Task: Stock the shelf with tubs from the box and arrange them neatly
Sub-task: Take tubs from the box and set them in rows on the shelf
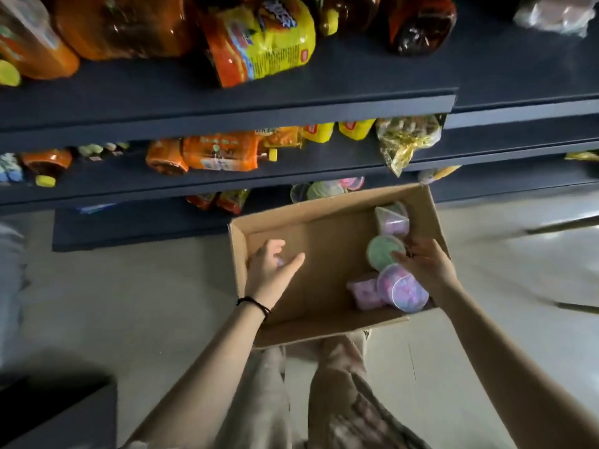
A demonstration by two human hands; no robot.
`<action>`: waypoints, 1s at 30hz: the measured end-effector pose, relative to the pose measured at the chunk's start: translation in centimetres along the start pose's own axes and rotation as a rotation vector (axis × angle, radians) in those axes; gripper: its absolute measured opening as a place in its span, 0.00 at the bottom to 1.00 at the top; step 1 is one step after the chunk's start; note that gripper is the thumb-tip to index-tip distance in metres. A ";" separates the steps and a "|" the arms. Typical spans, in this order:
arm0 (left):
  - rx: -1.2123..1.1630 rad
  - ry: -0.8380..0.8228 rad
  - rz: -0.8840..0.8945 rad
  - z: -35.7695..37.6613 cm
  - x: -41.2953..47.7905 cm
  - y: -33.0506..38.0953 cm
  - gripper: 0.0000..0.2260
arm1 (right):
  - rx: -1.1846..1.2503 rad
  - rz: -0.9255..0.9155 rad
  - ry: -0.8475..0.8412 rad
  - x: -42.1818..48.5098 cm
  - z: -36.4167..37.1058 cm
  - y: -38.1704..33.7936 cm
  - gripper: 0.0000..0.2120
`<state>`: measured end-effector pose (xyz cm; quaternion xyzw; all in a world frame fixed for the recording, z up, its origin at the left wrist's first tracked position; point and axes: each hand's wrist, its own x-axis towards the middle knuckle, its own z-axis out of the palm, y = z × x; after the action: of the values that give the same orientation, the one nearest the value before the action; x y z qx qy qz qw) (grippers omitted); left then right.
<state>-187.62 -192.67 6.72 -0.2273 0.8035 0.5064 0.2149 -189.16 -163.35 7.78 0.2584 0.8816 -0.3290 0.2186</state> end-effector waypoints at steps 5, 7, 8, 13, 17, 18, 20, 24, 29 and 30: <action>-0.001 -0.020 -0.188 10.3 0.4 -3.9 0.23 | -0.105 0.053 -0.079 5.3 0.9 6.3 0.27; -0.047 -0.019 -0.274 14.3 0.7 -5.1 0.25 | -0.135 0.050 -0.126 7.7 1.8 8.3 0.31; -0.069 -0.016 -0.318 16.0 1.1 -5.5 0.26 | -0.132 0.066 -0.155 8.8 2.3 8.9 0.32; -0.285 0.019 -0.495 23.4 3.8 -7.5 0.36 | -0.203 0.239 -0.357 12.7 5.1 10.4 0.61; -0.327 -0.036 -0.499 26.9 5.5 -8.9 0.35 | -0.238 0.269 -0.613 14.5 6.5 12.5 0.61; -0.318 -0.047 -0.505 27.4 5.7 -9.2 0.33 | -0.237 0.252 -0.621 14.8 6.6 12.8 0.60; -0.319 -0.071 -0.556 28.4 6.2 -9.8 0.28 | -0.233 0.221 -0.597 15.4 6.5 12.9 0.65; -0.330 -0.042 -0.654 30.1 7.3 -11.4 0.53 | -0.157 0.045 -0.485 15.2 4.6 12.0 0.46; -0.243 -0.150 -0.673 30.2 7.5 -11.0 0.54 | -0.049 -0.292 -0.222 15.0 4.5 11.7 0.40; -0.240 -0.167 -0.671 30.2 7.4 -10.7 0.52 | -0.037 -0.292 -0.188 15.0 4.9 12.0 0.41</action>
<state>-183.85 -170.37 -17.15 -0.4597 0.5987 0.5154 0.4058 -192.50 -154.30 -9.51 0.0917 0.8913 -0.3635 0.2549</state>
